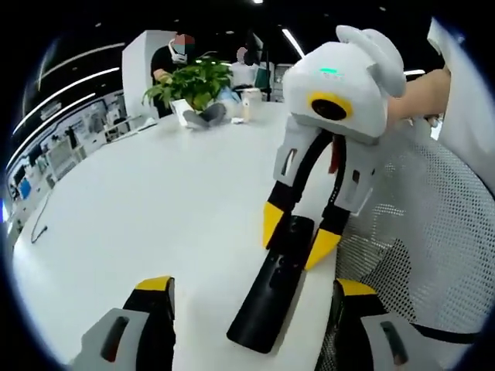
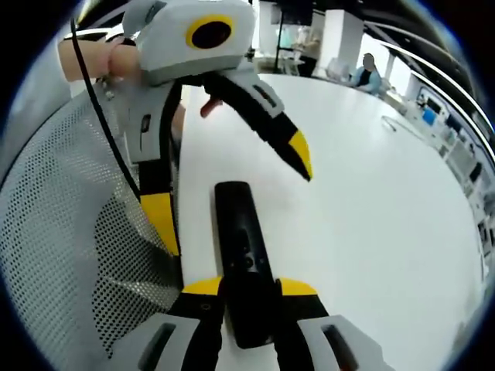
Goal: Press the specified remote control buttons in sequence, fully releasing each button before pressing the next.
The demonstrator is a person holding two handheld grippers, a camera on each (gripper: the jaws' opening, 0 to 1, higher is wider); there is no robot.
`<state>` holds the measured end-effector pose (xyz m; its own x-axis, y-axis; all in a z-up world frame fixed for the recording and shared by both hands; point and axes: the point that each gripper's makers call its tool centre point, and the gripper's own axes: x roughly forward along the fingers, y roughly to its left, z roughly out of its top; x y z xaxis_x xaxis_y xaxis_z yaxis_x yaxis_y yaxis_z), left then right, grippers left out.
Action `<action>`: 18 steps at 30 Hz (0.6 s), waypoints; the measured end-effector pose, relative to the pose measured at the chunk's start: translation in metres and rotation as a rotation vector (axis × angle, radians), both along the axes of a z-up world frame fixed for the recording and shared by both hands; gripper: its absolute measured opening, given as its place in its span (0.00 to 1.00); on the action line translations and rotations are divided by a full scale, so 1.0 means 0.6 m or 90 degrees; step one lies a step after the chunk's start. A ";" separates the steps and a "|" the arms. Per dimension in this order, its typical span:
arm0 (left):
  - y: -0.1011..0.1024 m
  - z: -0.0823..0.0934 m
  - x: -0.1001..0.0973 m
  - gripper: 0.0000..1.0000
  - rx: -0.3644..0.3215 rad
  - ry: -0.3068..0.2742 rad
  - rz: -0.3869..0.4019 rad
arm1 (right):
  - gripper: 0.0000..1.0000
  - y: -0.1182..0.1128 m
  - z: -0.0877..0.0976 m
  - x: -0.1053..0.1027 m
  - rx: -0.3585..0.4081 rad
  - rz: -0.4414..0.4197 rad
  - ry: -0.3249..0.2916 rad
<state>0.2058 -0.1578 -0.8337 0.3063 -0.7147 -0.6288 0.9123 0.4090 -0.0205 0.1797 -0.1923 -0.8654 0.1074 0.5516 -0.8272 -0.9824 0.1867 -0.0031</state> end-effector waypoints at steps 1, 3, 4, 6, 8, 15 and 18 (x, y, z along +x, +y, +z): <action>0.002 0.007 0.005 0.95 -0.013 -0.004 0.012 | 0.22 0.000 0.000 0.000 0.001 0.000 0.000; 0.004 0.015 0.008 1.00 -0.033 -0.001 0.030 | 0.22 0.000 0.000 0.000 0.002 0.000 0.000; 0.005 0.021 0.010 1.00 -0.045 0.003 0.039 | 0.22 0.000 0.000 0.000 0.002 0.000 0.000; 0.006 0.032 0.014 1.00 -0.063 -0.005 0.051 | 0.22 0.000 0.000 0.000 0.003 0.000 0.000; 0.009 0.044 0.018 1.00 -0.081 -0.008 0.067 | 0.22 0.000 0.000 0.001 0.003 0.000 0.000; 0.016 0.081 0.035 1.00 -0.120 -0.039 0.104 | 0.22 -0.001 0.000 0.000 0.003 0.000 0.000; 0.021 0.091 0.040 1.00 -0.126 -0.045 0.117 | 0.22 -0.001 0.000 0.000 0.003 0.000 0.000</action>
